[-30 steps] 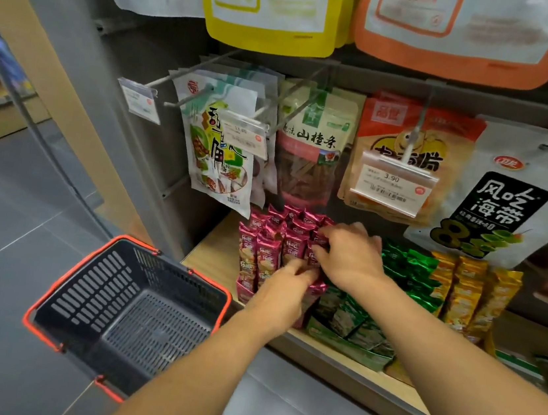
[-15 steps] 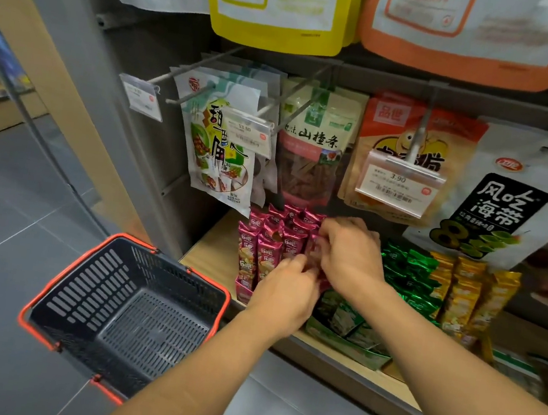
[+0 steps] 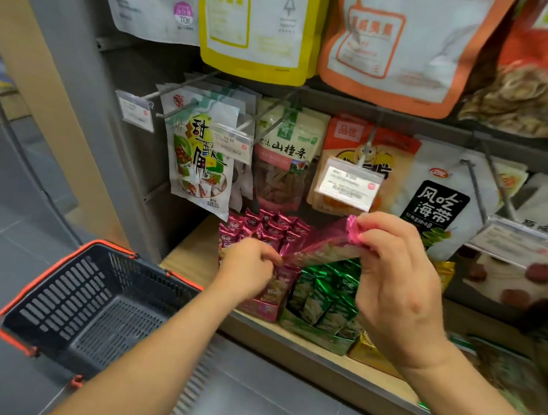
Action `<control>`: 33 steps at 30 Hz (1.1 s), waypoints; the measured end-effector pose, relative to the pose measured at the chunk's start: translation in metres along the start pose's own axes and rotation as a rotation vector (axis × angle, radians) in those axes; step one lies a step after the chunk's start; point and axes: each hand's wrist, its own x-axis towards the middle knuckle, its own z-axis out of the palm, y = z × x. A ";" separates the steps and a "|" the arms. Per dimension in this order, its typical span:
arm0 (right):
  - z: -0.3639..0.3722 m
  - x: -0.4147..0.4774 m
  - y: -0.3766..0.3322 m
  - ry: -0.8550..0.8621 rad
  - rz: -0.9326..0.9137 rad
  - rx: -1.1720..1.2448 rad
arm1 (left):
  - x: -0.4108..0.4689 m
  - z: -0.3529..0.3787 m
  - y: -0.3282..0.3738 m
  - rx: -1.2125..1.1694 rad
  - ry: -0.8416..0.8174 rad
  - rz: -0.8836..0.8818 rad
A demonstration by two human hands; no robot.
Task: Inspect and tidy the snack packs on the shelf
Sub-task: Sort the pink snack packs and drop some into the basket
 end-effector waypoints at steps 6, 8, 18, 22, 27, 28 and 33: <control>-0.009 -0.002 -0.022 0.039 0.290 0.245 | -0.040 -0.060 0.026 -0.412 -0.263 0.110; -0.004 -0.009 -0.030 -0.012 0.487 0.407 | -0.057 -0.067 0.037 -0.626 -0.514 0.190; 0.026 -0.028 -0.048 -0.540 1.235 1.173 | -0.070 -0.060 0.042 -1.032 -0.255 0.182; 0.028 -0.033 -0.060 -0.691 1.322 1.232 | -0.066 -0.062 0.037 -1.170 -0.304 0.116; 0.027 -0.026 -0.064 -0.580 1.221 1.044 | -0.059 -0.076 0.032 -0.796 -0.153 0.131; 0.027 -0.026 -0.063 -0.576 1.191 1.012 | -0.059 -0.077 0.030 -0.783 -0.145 0.132; 0.031 -0.032 -0.060 -0.557 1.115 0.906 | -0.059 -0.079 0.030 -0.764 -0.140 0.163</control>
